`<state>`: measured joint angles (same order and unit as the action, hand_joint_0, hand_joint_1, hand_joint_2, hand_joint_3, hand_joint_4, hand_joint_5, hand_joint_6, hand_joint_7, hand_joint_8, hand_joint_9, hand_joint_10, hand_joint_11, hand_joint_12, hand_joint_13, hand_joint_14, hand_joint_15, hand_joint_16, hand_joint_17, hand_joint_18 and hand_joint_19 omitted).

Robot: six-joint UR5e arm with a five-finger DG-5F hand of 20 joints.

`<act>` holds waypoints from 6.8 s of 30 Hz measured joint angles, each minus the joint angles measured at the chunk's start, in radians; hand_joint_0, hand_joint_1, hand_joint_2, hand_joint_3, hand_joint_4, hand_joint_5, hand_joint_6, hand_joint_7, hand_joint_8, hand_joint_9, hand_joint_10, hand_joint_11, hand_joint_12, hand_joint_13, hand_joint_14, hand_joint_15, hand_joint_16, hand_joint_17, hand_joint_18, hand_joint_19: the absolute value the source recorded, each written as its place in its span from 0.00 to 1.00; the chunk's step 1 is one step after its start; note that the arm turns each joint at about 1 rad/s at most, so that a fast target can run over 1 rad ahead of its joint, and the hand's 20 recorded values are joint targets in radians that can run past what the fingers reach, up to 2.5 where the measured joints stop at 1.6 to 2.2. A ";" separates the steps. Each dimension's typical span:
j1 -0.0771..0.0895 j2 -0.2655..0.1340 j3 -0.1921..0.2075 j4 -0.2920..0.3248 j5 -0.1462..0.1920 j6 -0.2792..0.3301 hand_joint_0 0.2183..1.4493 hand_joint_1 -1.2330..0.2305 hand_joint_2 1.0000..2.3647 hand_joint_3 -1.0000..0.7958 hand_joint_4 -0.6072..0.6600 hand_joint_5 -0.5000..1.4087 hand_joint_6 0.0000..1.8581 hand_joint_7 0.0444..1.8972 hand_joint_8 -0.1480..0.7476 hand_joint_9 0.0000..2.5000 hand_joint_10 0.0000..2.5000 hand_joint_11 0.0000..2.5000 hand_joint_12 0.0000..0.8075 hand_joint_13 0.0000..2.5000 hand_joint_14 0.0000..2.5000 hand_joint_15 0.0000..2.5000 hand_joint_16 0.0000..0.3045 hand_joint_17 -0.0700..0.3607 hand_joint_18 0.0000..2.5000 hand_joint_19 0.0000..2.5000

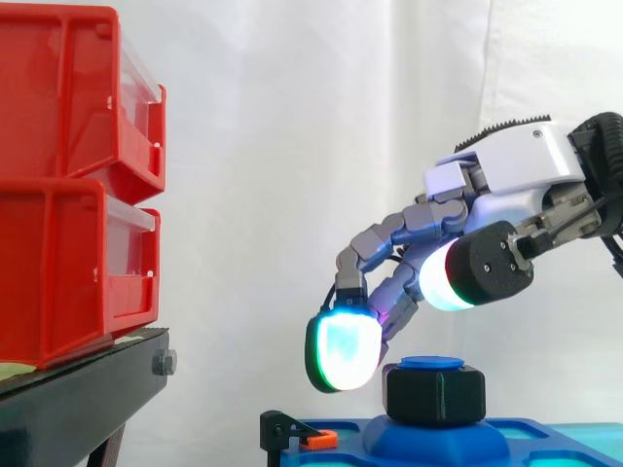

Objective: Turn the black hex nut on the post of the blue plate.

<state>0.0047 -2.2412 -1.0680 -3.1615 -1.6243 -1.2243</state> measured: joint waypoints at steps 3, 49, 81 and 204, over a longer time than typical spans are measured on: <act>0.009 0.000 -0.002 -0.002 0.011 -0.001 0.23 0.61 0.00 0.28 0.71 0.19 0.27 0.50 0.46 0.24 0.00 0.04 0.45 0.20 0.00 0.08 0.17 0.43 0.16 0.14; -0.053 0.000 -0.003 -0.040 -0.075 -0.050 0.23 0.61 0.00 0.28 0.71 0.19 0.27 0.50 0.46 0.23 0.00 0.04 0.45 0.21 0.00 0.08 0.17 0.43 0.16 0.14; 0.041 0.000 0.085 -0.087 0.029 -0.082 0.23 0.61 0.00 0.28 0.70 0.19 0.27 0.47 0.46 0.23 0.00 0.04 0.45 0.21 0.00 0.08 0.17 0.43 0.16 0.15; -0.045 0.000 0.051 -0.030 -0.092 -0.137 0.23 0.62 0.00 0.28 0.68 0.18 0.27 0.45 0.45 0.22 0.00 0.04 0.45 0.21 0.00 0.08 0.17 0.43 0.16 0.15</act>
<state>-0.0404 -2.2411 -1.0172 -3.1915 -1.7165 -1.3614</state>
